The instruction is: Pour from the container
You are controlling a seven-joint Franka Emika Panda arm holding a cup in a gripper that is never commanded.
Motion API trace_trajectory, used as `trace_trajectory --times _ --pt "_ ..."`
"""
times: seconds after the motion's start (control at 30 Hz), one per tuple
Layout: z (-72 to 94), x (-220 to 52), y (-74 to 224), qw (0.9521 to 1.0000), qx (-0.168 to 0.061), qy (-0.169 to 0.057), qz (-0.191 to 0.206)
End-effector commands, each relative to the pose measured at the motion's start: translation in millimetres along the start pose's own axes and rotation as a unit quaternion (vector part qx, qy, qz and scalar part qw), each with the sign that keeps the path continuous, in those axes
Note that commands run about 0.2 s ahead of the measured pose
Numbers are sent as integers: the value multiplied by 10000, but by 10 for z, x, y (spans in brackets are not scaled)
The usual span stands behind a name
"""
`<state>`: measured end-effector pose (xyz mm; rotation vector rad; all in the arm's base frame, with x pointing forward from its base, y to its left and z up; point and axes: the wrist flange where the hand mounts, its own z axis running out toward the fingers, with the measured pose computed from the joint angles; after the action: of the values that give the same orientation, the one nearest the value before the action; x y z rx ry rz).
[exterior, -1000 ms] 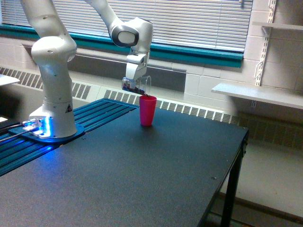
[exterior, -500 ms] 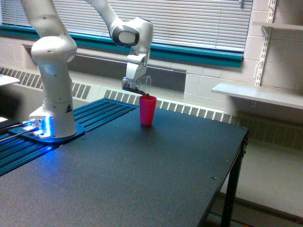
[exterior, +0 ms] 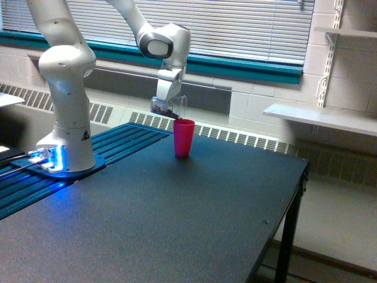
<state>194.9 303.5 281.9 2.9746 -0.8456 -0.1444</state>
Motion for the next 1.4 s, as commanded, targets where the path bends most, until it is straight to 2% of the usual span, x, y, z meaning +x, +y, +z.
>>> trace_trajectory --times 0.03,0.5,1.4 --pt "5 23 -1 9999 -69 -49 -78" --pt "-60 149 -41 9997 -161 -46 -176" --pt "-23 216 -136 9987 -307 -162 -362"
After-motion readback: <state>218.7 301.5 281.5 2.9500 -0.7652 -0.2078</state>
